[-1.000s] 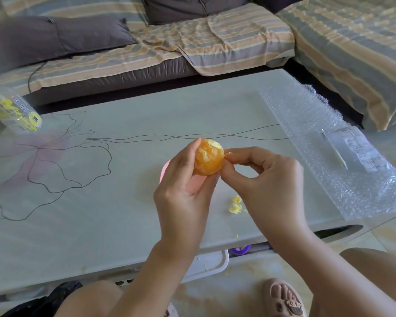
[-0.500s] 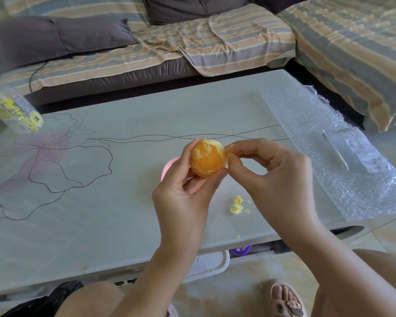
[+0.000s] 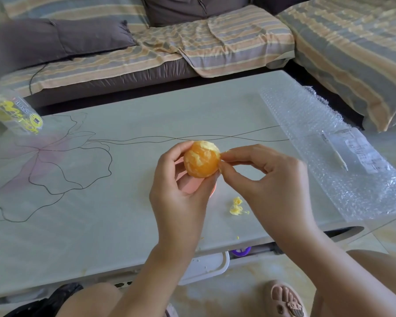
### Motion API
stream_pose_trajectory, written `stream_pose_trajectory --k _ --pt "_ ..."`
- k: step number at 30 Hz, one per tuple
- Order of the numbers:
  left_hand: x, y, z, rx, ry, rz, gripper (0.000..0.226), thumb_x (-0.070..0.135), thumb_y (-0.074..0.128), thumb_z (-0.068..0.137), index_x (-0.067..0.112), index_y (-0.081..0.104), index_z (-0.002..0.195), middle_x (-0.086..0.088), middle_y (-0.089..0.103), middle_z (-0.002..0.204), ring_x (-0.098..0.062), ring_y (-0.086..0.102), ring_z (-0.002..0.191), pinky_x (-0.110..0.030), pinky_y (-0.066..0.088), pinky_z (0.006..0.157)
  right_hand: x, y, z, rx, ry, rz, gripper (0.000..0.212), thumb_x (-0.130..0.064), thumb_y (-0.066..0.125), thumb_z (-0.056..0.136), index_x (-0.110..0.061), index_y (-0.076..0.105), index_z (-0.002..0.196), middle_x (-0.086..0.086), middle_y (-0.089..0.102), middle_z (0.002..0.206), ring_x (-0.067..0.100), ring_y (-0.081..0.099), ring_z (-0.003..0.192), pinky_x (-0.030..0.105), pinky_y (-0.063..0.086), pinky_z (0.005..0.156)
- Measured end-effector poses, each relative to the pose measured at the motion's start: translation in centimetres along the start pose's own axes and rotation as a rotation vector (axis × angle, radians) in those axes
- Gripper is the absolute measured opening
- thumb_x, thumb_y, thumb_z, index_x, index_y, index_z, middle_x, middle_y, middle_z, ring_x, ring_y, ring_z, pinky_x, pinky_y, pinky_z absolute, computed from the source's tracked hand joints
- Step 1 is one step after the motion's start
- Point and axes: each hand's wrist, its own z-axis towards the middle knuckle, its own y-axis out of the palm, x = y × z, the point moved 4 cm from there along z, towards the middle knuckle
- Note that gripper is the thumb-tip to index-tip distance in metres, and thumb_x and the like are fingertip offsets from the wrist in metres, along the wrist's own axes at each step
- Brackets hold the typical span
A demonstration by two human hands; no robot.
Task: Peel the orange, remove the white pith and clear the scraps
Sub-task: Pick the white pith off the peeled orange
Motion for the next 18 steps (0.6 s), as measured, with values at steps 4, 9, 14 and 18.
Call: stream_pose_trajectory --k 4,9,14,18 --pt "0.1 0.02 -0.08 0.02 0.096 0.081 0.051 0.013 0.083 0.07 0.028 0.056 0.111 0.007 0.063 0.109 -0.01 0.062 0.101 -0.02 0.051 0.082 0.18 -0.12 -0.14 0.032 0.012 -0.032 0.014 -0.011 0.076 0.073 -0.024 0.074 0.078 -0.015 0.07 0.076 -0.001 0.066 0.077 0.009 0.048 0.072" --pt "0.02 0.12 -0.2 0.024 0.184 0.145 0.054 0.011 0.085 0.07 0.025 0.054 0.112 0.0 0.06 0.11 -0.01 0.061 0.101 -0.017 0.05 0.082 0.04 -0.01 -0.35 0.065 -0.005 -0.119 0.01 -0.013 0.076 0.072 -0.022 0.073 0.075 -0.014 0.069 0.073 0.0 0.065 0.075 0.012 0.048 0.07" --pt "-0.03 0.39 -0.25 -0.039 0.21 0.196 0.061 0.013 0.084 0.071 0.029 0.051 0.121 0.006 0.056 0.111 -0.011 0.059 0.103 -0.024 0.052 0.084 0.02 0.18 -0.1 0.037 -0.004 -0.133 0.01 -0.014 0.075 0.072 -0.019 0.067 0.072 -0.011 0.066 0.072 0.007 0.063 0.077 0.021 0.05 0.073" --pt "-0.07 0.56 -0.21 -0.124 0.254 0.259 0.062 0.012 0.079 0.073 0.032 0.052 0.126 0.014 0.05 0.113 -0.011 0.055 0.106 -0.033 0.054 0.084 0.01 0.12 0.2 0.018 -0.028 -0.164 0.009 -0.015 0.074 0.071 -0.016 0.066 0.071 -0.01 0.065 0.07 0.009 0.062 0.075 0.025 0.05 0.071"
